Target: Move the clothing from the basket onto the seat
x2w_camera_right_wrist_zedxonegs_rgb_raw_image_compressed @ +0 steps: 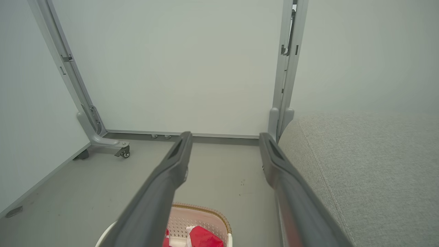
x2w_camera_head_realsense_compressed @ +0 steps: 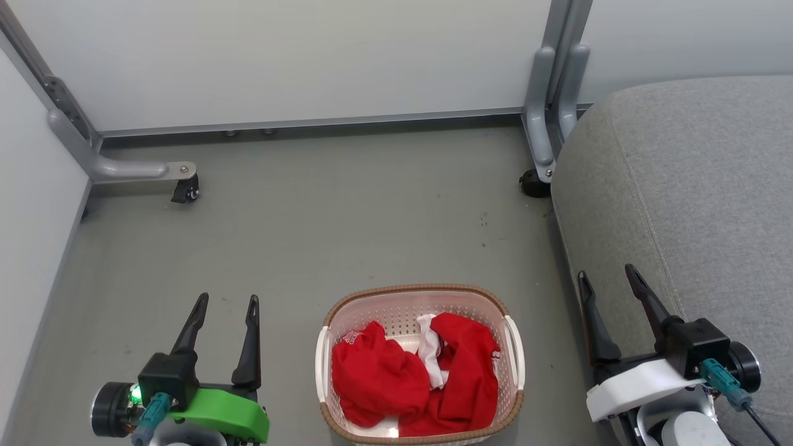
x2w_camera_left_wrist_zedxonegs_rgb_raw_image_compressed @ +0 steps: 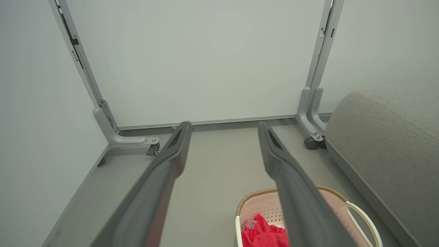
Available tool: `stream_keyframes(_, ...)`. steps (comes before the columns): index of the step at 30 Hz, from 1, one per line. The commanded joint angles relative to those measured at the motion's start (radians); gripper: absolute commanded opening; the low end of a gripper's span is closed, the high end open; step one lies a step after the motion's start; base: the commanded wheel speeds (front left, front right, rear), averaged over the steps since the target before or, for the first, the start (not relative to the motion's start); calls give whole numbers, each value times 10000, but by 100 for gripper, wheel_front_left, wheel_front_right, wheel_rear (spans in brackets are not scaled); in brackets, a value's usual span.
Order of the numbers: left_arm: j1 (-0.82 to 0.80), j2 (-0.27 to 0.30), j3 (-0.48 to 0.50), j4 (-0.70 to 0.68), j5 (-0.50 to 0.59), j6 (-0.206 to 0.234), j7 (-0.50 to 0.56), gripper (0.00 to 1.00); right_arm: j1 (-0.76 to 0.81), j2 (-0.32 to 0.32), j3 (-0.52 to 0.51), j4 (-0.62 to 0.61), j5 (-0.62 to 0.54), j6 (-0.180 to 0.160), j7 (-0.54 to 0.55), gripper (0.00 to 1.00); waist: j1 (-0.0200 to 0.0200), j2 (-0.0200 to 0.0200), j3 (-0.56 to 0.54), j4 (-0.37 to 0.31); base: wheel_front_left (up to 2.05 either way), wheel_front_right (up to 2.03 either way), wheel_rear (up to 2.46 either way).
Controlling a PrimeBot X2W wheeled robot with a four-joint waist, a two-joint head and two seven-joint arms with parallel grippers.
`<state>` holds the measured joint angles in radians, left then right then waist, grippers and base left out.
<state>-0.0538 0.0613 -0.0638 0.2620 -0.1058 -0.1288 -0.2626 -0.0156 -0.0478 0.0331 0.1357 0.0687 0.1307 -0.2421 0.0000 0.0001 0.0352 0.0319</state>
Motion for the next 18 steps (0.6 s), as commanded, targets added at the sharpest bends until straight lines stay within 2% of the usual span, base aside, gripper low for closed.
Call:
stream_keyframes(1,-46,4,21,-8,16,-29,-33,100,-85,-45,-14,7,61,1,32,100,0,-1,66,-23,0,0,0)
stream_keyframes(9,-803,11,-744,392,167,-30,-22,100,-650,-41,136,-282,117,1,-17,100,0,-1,1034,-328,0,0,0)
stream_keyframes(18,-2476,212,-2537,1613,298,-32,-22,100,-1690,-41,374,-454,444,1,-132,100,0,-1,2922,-865,0,0,0)
